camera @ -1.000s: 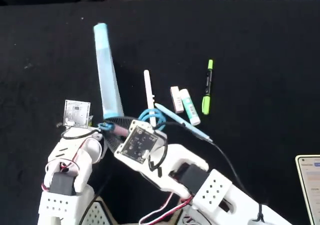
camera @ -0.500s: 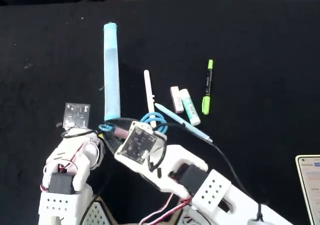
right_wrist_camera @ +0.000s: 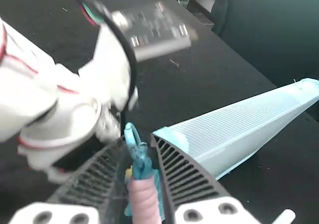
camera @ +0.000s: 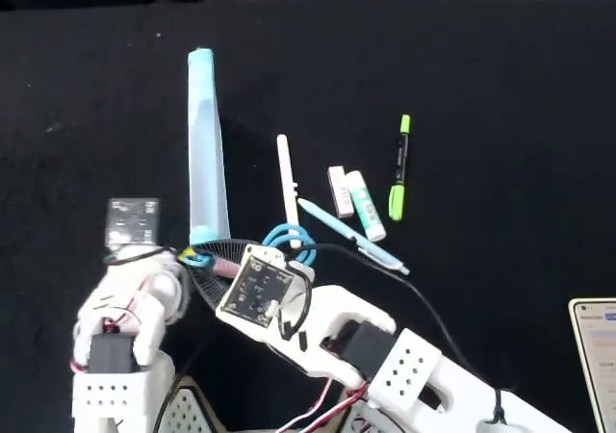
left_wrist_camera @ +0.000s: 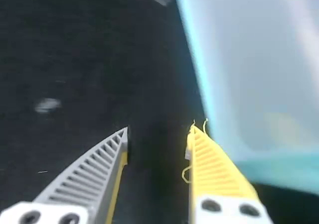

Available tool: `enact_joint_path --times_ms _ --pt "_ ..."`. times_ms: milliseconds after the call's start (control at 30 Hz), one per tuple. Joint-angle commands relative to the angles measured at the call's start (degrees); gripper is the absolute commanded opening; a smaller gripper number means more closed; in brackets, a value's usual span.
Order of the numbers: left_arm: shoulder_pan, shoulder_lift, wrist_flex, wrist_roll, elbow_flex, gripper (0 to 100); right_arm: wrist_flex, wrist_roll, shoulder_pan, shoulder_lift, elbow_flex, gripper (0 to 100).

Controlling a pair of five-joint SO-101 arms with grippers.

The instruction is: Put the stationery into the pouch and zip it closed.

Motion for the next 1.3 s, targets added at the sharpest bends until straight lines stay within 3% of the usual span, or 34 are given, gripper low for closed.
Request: enact_joint_path --times_ms 0,167,500,667,967,1267 --pt "-13.41 -0.53 0.26 -0.53 -6.99 20 -1.32 0.09 -0.44 0.31 -0.75 1.1" --pt "-24.4 -0.53 0.18 -0.53 -12.62 20 -3.78 0.09 -0.53 0.31 -0.31 1.1" --pt "-26.07 -0.53 0.26 -0.62 -22.02 20 -4.4 0.53 -4.75 15.52 -5.67 1.1" --pt "-22.02 -0.44 0.53 -6.24 -21.58 20 -4.04 0.53 -4.75 16.75 -6.64 1.1" --pt "-9.1 -0.44 16.79 -10.99 -34.59 20 1.14 0.53 0.35 14.55 -8.04 1.1" --pt "5.58 -0.35 21.98 -20.4 -37.23 20 1.58 0.53 0.18 14.64 -8.04 1.1"
